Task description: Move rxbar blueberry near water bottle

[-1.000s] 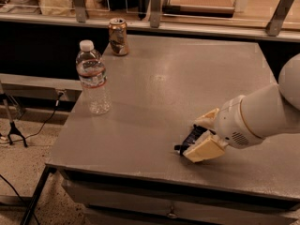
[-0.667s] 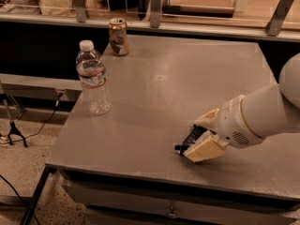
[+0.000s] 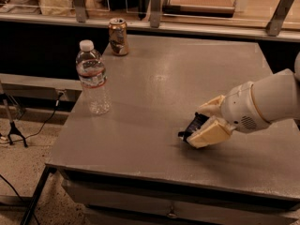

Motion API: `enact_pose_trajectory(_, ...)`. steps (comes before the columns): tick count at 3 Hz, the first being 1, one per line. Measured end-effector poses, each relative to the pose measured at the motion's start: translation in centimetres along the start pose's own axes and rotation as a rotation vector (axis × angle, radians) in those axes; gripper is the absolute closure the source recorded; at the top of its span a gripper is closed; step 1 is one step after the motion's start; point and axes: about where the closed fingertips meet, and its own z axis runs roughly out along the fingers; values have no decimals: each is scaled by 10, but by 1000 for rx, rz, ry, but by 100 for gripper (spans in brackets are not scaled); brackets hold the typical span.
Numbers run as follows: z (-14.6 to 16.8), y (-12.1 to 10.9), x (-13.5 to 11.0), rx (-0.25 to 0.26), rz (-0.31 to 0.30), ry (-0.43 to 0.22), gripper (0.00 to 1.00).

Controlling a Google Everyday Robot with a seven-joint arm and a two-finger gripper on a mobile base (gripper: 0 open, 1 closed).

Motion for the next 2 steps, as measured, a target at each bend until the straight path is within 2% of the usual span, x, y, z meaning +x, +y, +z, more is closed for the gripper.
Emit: enact_pose_trajectory(2,-21,-33,-42,25,-45,-191,100)
